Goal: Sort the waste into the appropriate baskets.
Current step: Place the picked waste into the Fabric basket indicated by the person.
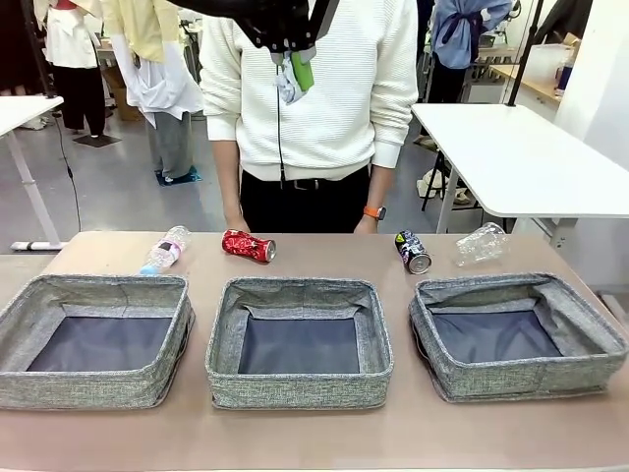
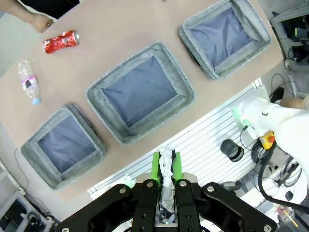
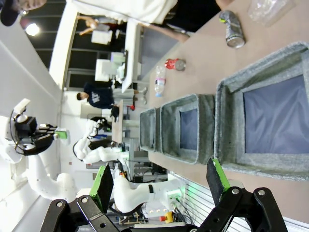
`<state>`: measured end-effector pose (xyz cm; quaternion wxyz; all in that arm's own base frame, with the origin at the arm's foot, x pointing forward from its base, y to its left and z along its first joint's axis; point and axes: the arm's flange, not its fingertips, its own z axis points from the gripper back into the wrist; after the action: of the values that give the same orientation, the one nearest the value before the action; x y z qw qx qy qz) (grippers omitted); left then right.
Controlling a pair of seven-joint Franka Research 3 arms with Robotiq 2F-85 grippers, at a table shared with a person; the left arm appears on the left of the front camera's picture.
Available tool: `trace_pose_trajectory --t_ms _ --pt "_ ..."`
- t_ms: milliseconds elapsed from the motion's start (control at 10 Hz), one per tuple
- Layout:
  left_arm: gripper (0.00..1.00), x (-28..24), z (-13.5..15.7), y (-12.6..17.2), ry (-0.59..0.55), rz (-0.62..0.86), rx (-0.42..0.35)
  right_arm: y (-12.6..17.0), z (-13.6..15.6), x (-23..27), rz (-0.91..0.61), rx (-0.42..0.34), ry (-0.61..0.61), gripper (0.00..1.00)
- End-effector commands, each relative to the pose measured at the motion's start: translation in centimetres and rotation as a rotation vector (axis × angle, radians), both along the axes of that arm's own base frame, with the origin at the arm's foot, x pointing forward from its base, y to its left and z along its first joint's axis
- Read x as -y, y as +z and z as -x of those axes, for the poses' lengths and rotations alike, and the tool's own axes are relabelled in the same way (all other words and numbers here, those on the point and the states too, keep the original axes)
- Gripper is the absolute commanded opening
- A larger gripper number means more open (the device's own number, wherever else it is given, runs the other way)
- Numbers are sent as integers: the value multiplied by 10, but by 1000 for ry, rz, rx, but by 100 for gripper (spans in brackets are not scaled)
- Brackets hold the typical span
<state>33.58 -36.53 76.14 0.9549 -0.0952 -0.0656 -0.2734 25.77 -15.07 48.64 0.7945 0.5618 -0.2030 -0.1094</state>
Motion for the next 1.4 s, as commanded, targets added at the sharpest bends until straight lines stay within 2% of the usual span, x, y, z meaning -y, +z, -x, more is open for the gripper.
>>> trace_pose_trajectory --t_ms 0,1300 --pt "9 -4 2 3 -1 1 10 1 -3 0 -9 34 3 100" --pt "9 -4 2 3 -1 1 10 1 -3 0 -9 34 3 100"
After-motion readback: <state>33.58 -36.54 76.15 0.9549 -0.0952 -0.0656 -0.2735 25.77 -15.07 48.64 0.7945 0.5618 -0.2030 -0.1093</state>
